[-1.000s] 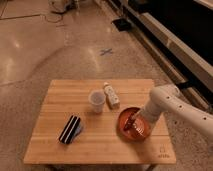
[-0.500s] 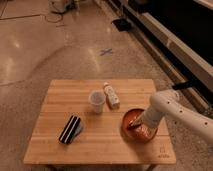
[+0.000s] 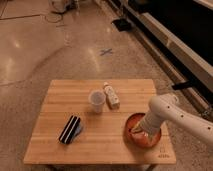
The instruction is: Push the ceramic bowl across the table
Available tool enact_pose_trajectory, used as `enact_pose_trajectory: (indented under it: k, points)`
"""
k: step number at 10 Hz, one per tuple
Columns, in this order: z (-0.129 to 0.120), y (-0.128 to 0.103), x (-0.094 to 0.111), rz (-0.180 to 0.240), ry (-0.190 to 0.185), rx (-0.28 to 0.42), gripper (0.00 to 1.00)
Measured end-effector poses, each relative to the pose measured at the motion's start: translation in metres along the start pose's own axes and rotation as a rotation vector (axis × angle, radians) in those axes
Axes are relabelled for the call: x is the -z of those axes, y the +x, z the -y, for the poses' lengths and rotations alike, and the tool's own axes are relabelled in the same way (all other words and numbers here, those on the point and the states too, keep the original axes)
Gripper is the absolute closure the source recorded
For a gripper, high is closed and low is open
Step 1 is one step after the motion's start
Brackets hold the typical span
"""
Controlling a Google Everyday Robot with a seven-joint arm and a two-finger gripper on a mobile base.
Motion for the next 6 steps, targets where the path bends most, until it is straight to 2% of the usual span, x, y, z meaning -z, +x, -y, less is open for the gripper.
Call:
enact_pose_trajectory:
  k: [6]
  points:
    - [-0.021, -0.035, -0.01, 0.095, -0.055, 0.027, 0.31]
